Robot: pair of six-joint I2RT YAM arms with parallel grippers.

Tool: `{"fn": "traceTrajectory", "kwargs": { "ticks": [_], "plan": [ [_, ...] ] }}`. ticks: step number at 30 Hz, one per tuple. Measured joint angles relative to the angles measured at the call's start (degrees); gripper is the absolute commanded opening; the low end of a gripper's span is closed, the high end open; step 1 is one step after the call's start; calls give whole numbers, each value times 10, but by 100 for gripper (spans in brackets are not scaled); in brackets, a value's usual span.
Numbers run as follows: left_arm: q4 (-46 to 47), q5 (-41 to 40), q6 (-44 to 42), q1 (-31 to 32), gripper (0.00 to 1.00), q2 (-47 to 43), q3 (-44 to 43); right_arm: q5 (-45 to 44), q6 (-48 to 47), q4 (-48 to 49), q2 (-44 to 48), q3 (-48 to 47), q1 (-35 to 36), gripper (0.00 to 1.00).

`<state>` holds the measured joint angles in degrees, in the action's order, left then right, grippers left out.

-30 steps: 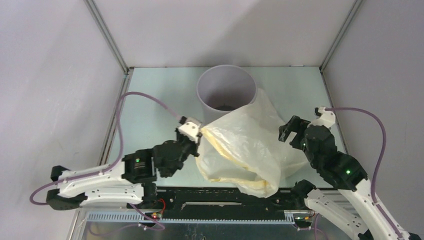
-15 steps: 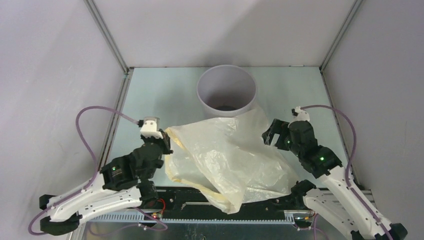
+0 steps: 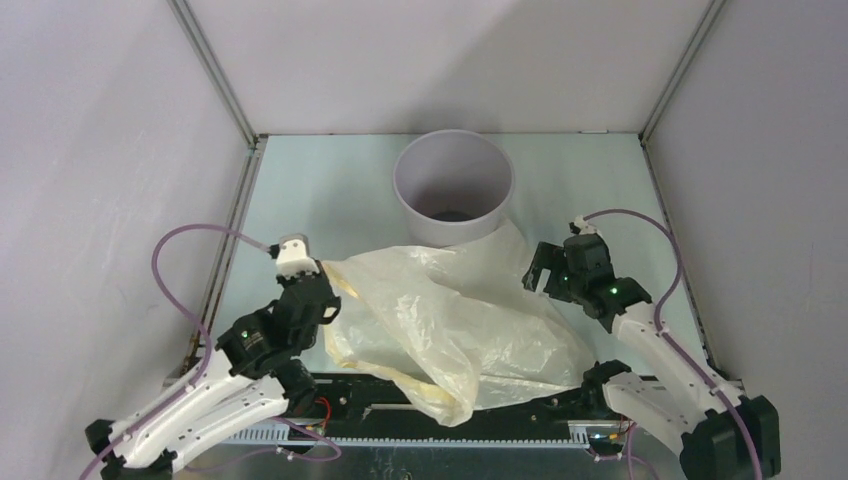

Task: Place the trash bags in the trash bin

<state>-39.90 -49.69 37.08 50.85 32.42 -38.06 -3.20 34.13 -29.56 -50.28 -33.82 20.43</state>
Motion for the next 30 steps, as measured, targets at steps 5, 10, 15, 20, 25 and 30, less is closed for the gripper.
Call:
{"fn": "traceTrajectory", "kwargs": {
  "ticks": [5, 10, 15, 20, 25, 30],
  "plan": [
    [35, 52, 5, -53, 0, -30, 52, 4, -4, 23, -61, 4, 0, 95],
    [61, 85, 11, -67, 0, 4, 76, 32, -11, 71, -118, 5, -9, 93],
    [85, 101, 24, -75, 0, 8, 98, 68, -18, 131, -175, 7, -39, 90],
    [93, 108, 31, -88, 0, 4, 104, 106, -27, 183, -221, 10, -62, 88],
    [112, 114, 35, -93, 0, 0, 116, 110, -29, 205, -253, 11, -66, 79],
    [128, 130, 35, -94, 0, 6, 129, 107, -29, 219, -276, 11, -71, 21]
  ]
}}
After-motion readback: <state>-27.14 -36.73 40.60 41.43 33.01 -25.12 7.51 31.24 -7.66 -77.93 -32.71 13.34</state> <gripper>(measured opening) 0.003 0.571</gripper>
